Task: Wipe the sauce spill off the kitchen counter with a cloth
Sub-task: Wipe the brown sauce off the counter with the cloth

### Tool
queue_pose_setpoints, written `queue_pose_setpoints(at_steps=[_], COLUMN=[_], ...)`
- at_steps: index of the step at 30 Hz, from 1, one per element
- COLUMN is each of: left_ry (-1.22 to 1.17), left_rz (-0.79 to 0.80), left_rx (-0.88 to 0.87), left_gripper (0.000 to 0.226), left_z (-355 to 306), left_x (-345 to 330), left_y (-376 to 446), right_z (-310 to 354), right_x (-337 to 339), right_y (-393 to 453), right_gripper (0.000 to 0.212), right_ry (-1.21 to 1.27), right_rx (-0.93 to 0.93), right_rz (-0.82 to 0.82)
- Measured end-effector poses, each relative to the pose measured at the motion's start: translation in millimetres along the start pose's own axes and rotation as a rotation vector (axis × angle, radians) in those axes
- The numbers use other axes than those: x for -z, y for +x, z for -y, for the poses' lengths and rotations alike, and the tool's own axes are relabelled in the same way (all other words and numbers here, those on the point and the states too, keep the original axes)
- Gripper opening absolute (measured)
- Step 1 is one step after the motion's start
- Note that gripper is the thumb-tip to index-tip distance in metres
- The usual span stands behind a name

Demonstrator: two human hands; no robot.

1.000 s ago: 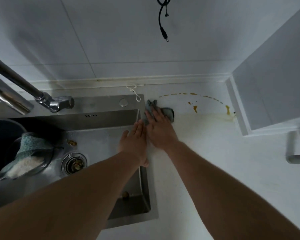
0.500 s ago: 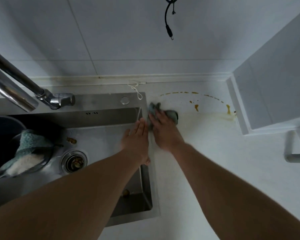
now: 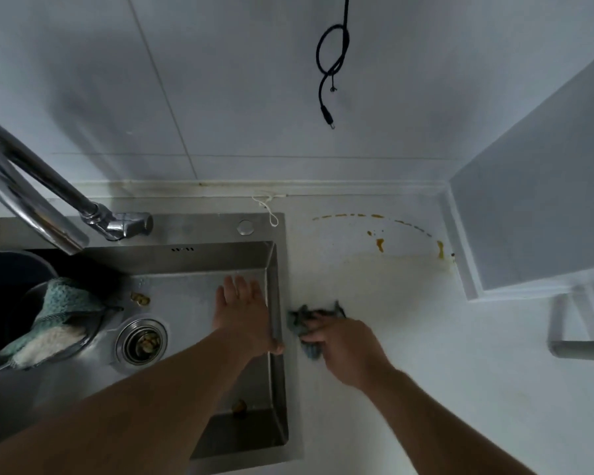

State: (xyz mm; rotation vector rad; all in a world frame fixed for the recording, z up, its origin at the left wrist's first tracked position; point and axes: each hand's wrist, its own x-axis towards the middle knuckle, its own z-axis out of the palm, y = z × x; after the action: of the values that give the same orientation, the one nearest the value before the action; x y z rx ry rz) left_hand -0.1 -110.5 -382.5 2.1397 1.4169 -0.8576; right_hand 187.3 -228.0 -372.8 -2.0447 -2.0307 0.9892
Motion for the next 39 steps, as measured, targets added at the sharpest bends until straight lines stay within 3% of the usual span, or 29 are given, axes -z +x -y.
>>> queue_pose_setpoints(at_steps=[2,4,6,8,11,15,19,21,26,27,30,32,34,39], left_ry=[-0.001,-0.026,-0.062,-0.077,-0.076,-0.094,-0.035,-0.036,-0.029,-0.023,0.023,0.027,0.032,0.017], left_rz=[-0.022,-0.071,-0.167,-0.240,-0.283,-0.256,-0.130,-0.127,-0.086,-0.064,-0.062,-0.060,-0.057,-0.061], left_rx=[-0.013,-0.022,-0.031,-0.056,-0.083,0.004,0.043,0.019,-0.012,-0.014,0.005,0.013,0.007,0.044], left_gripper=[0.142,0.121,0.099,0.088,0.080,0.079,0.119,0.128,0.123,0.117,0.110,0.110,0.111,0.119], left_z=[-1,-3,-4,-5,-12,-26,-31,-28,-23,-22,-25,-27,-29,-23], left_x=[11,23,32,41,57,79,83,80,89,90,90,91,92,90], left_y=[4,9,14,19,36,58,71,73,72,71,70,69,67,67], right_z=[-6,-15,-16,-4,11,10,-17,-17,-31,-49,-103,-102,-65,33], right_x=[35,57,46,14,-7,27,65,64,53,64,99,103,92,43], right_y=[11,26,33,33,56,135,193,202,165,156,136,144,170,214], right_gripper=[0.042,0.035,0.039,0.054,0.064,0.062,0.052,0.049,0.059,0.056,0.053,0.054,0.053,0.052], right_ry=[0.294,0.500,0.303,-0.006,-0.196,-0.211,-0.202,-0.167,-0.203,-0.190,-0.007,0.030,0.026,-0.043], right_rx=[-0.202,-0.361,-0.394,-0.310,-0.202,-0.284,-0.388,-0.388,0.008,-0.069,-0.631,-0.842,-0.766,-0.319], right_rz=[-0.030,-0.251,-0.302,-0.159,-0.124,-0.180,-0.310,-0.383,-0.283,-0.313,-0.520,-0.546,-0.532,-0.463])
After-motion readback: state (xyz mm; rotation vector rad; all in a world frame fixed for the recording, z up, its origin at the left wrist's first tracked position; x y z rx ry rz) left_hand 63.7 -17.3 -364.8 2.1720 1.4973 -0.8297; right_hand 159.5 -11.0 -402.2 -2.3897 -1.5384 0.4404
